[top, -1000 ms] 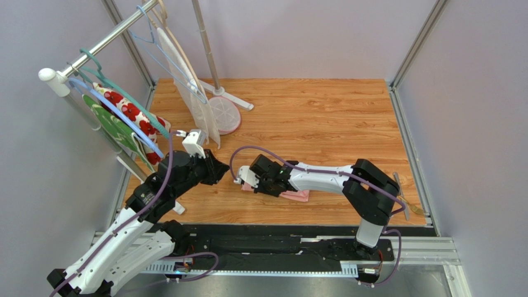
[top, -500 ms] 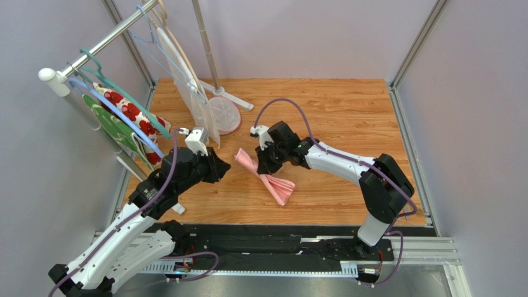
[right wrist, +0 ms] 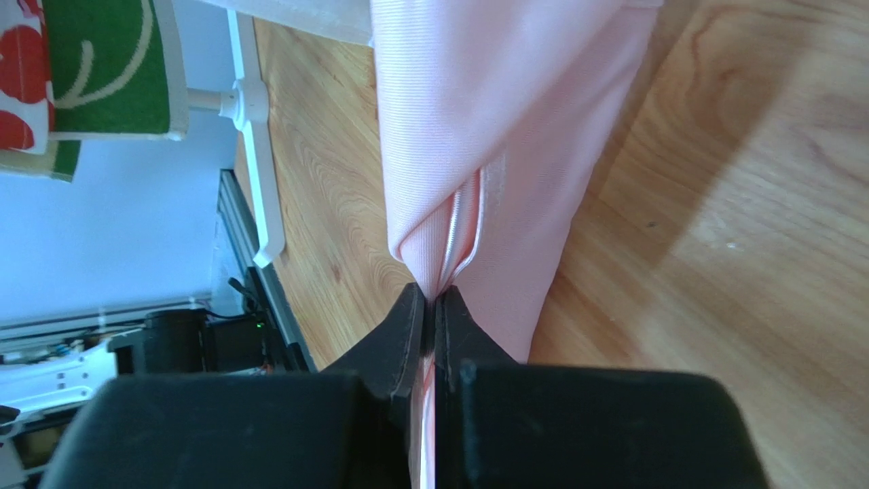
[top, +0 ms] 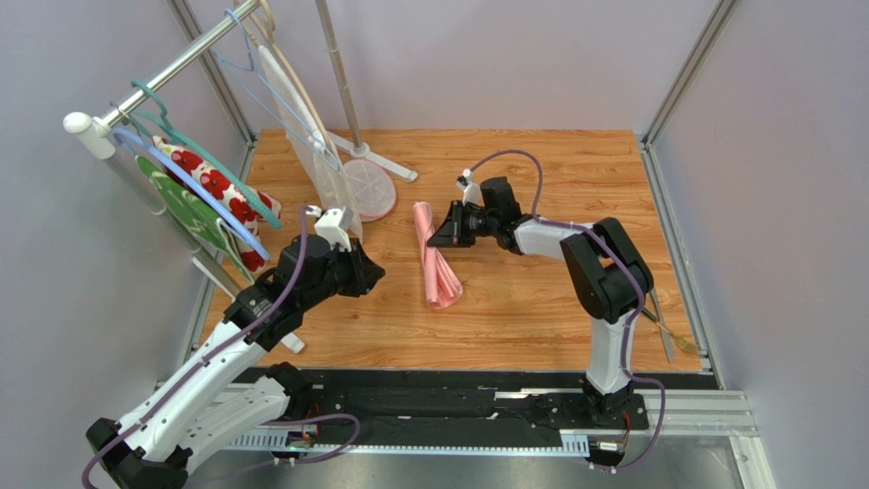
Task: Fold the napkin into a case and place the utensils inside
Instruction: Turn over the smaller rectangle-folded napkin at the center of the board, then smooth out the smaller rectangle-folded napkin at the center of the board.
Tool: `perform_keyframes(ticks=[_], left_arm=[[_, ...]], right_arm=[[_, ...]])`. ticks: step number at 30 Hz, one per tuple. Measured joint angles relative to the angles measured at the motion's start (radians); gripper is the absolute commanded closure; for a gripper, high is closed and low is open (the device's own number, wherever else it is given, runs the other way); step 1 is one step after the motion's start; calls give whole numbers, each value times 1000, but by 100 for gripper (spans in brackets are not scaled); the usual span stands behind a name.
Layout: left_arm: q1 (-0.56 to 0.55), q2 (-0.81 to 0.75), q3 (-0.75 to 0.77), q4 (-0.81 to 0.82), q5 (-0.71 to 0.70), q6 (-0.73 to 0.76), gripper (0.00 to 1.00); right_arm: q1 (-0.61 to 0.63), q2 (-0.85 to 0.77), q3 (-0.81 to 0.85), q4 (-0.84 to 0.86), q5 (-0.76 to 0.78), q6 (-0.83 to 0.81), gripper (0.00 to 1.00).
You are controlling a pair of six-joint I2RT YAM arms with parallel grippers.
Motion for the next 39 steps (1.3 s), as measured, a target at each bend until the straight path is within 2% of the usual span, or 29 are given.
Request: perform_keyframes(ticks=[6, 11, 12, 13, 15, 16, 18, 19, 22, 25, 30, 34, 36, 37, 39], left_arm=[[1, 72, 0, 52, 20, -5, 77], [1, 177, 0, 123, 63, -19, 78], [1, 204, 0, 145, 74, -21, 78], [1, 233, 0, 167, 85, -22, 78], [1, 299, 0, 214, 105, -21, 78], [1, 329, 0, 235, 114, -21, 79], [1, 389, 3, 267, 124, -17, 80], [0, 427, 10, 282, 130, -11, 80], [-12, 523, 45, 319, 132, 6, 82], [-37, 632, 118, 347, 132, 20, 85], [-54, 784, 180, 492, 199, -5, 92], [-54, 885, 180, 605, 263, -35, 93], [-54, 927, 180, 656, 285, -48, 93], [-54, 944, 180, 682, 296, -50, 94], [-55, 980, 179, 744, 320, -59, 94]], right_arm=[[-82, 78, -25, 127, -99, 104, 100], [-156, 118, -24, 171, -183, 129, 88], [-168, 124, -24, 171, -193, 129, 83], [-183, 128, -24, 170, -201, 128, 73], [-214, 131, -24, 166, -217, 119, 64], [-223, 131, -24, 161, -222, 116, 56], [-253, 131, -19, 123, -235, 78, 49], [-267, 131, -12, 85, -235, 53, 40], [-295, 127, 19, -58, -214, -56, 33], [-317, 98, 67, -256, -131, -201, 31], [-316, -48, 69, -393, -30, -314, 32], [-306, -116, 73, -367, -21, -316, 54], [-300, -99, 87, -346, -39, -298, 60], [-296, -78, 98, -325, -54, -280, 69], [-286, -31, 120, -288, -79, -256, 74]])
